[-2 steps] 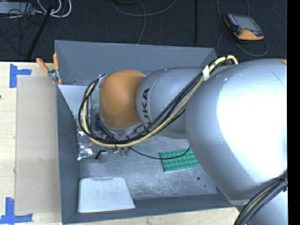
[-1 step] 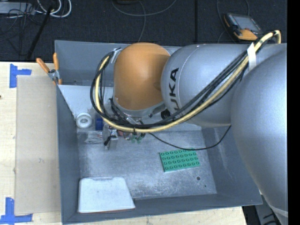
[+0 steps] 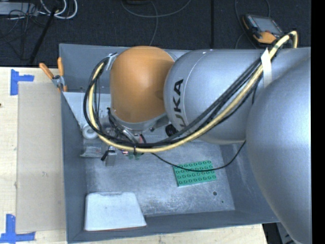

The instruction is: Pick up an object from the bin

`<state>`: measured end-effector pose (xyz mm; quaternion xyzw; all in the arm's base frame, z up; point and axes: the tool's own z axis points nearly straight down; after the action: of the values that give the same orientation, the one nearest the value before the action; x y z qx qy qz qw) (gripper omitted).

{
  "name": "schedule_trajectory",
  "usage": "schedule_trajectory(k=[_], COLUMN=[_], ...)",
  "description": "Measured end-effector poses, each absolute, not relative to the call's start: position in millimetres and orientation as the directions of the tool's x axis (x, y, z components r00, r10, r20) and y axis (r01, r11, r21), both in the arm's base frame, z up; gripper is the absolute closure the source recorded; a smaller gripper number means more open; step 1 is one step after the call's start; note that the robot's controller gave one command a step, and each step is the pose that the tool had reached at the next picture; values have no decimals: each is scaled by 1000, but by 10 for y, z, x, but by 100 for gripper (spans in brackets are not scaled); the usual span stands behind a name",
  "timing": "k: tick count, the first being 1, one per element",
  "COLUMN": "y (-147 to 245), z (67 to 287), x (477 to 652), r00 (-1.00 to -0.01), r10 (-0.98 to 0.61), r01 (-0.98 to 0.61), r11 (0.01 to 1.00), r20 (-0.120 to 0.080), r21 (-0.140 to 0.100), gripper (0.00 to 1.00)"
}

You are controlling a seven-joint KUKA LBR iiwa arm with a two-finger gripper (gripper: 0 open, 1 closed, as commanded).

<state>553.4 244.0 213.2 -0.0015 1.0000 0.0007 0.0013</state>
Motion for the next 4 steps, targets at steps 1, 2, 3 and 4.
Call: schedule_trajectory(k=[1,2,3,4], y=[2445,2467,2459,1771], z=[1975,1863,2254,1112], x=[5732,5427,5344,4947], r00=[-999,-997,-996,-994], r10=[43,83,92,106], r01=[43,83,92,106], r11=[999,997,996,994], r20=[-1,4,-3,8], r21=[0,-2,1,-6], gripper=[100,100,100,100])
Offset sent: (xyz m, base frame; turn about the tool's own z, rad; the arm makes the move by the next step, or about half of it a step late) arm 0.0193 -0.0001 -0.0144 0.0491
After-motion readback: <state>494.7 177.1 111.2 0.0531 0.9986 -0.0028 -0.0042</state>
